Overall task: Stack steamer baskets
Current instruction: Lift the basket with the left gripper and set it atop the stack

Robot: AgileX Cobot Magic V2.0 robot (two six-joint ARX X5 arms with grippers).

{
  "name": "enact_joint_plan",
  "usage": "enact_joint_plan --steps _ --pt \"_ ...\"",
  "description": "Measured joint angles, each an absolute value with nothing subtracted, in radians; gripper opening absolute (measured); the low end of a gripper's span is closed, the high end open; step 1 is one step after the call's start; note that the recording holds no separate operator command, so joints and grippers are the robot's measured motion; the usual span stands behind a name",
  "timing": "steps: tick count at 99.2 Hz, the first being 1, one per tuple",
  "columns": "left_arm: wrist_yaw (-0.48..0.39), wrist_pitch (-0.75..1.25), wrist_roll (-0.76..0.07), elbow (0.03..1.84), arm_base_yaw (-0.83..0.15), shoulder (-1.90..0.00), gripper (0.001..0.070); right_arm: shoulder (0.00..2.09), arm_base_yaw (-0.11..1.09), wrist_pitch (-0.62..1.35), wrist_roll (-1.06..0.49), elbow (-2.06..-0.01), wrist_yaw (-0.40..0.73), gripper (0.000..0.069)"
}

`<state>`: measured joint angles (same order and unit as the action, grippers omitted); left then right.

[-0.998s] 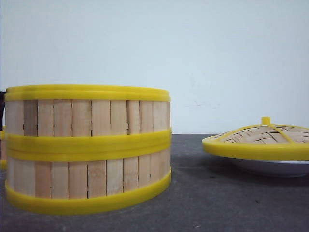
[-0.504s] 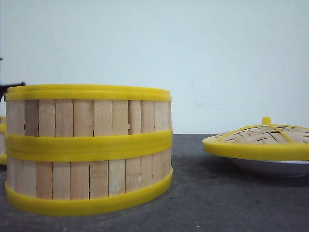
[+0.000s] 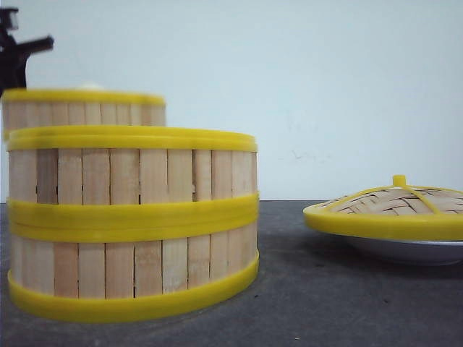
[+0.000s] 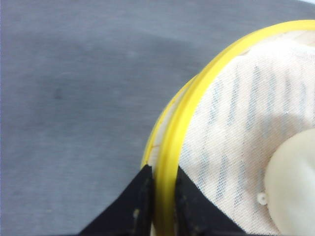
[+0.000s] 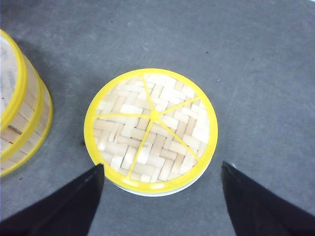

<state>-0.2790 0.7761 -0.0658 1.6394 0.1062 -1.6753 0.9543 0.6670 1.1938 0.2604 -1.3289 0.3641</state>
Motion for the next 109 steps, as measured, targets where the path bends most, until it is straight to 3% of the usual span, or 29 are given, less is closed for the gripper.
enact_joint_plan --steps 11,60,84,109 --pt "-0.324 0.828 -0.043 1.650 0.079 -1.621 0.0027 0.954 0.667 1.194 0.260 -1.329 0.364 0.0465" --pt "-0.316 1.118 0.080 1.652 -0.139 -1.412 0.0027 0.954 0.667 1.194 0.262 -1.329 0.364 0.0465" --pt "-0.260 1.106 0.089 1.576 -0.218 -1.291 0.0027 0.954 0.667 1.194 0.262 -1.329 0.364 0.0465" --pt "-0.259 1.092 0.086 1.484 -0.255 -1.254 0.0027 0.954 0.667 1.194 0.262 -1.329 0.364 0.0465"
